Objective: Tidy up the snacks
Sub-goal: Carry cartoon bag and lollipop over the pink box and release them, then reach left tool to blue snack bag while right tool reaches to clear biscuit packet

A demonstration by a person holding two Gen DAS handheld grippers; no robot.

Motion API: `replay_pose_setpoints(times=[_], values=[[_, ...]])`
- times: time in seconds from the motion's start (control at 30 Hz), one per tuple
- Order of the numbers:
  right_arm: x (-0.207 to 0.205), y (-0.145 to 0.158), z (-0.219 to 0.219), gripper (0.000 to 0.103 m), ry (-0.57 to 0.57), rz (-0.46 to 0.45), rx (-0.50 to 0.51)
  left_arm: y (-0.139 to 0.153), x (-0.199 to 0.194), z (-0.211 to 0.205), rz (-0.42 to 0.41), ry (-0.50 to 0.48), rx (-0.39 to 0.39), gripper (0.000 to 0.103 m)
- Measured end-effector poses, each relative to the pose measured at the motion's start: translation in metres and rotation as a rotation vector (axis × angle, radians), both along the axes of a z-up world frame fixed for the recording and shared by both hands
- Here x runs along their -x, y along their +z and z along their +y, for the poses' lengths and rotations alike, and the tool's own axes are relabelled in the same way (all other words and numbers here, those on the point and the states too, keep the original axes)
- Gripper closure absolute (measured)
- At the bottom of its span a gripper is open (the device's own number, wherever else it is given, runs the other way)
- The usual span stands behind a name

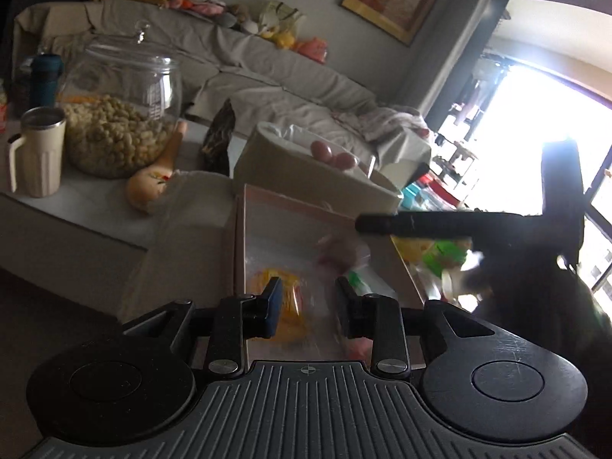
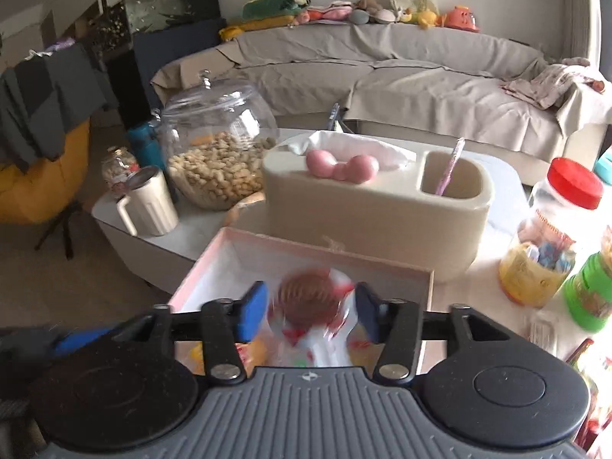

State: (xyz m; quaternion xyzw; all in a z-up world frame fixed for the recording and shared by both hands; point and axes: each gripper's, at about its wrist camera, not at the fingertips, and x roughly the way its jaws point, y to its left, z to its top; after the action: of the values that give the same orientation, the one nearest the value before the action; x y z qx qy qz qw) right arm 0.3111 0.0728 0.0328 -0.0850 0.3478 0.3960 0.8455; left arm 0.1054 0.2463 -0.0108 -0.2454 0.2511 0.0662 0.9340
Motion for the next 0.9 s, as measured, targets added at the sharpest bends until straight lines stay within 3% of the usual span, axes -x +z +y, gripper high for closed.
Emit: replay_pose_setpoints(times=[0.07, 0.27, 0.5, 0.67, 0.73, 0.83, 0.9], values=[[-0.003, 0.002, -0.012, 0.039, -0.002, -0.008, -0.01, 0.002, 0.009, -0.013, 0.017, -0.007, -0.011, 0.07], [0.0, -0.003, -0.084, 0.034, -0.056, -0.059, 0.036, -0.01, 0.016, -0.052, -0.031, -0.138, 0.019, 0.07], [0.019, -0.052, -0.165, 0.032, -0.123, 0.046, 0.058, -0.04, -0.004, -0.103, 0.07, -0.238, 0.047, 0.07], [0.024, -0.086, -0.169, 0.032, -0.124, 0.011, 0.084, -0.058, -0.01, -0.121, 0.121, -0.271, 0.09, 0.07], [0.021, -0.092, -0.167, 0.026, -0.121, -0.016, 0.054, -0.061, -0.008, -0.127, 0.15, -0.275, 0.086, 0.07], [0.009, -0.093, -0.158, 0.025, -0.119, -0.052, 0.033, -0.066, -0.003, -0.135, 0.181, -0.277, 0.082, 0.07], [-0.005, -0.097, -0.152, 0.019, -0.117, -0.029, 0.032, -0.069, -0.003, -0.136, 0.192, -0.274, 0.082, 0.07]])
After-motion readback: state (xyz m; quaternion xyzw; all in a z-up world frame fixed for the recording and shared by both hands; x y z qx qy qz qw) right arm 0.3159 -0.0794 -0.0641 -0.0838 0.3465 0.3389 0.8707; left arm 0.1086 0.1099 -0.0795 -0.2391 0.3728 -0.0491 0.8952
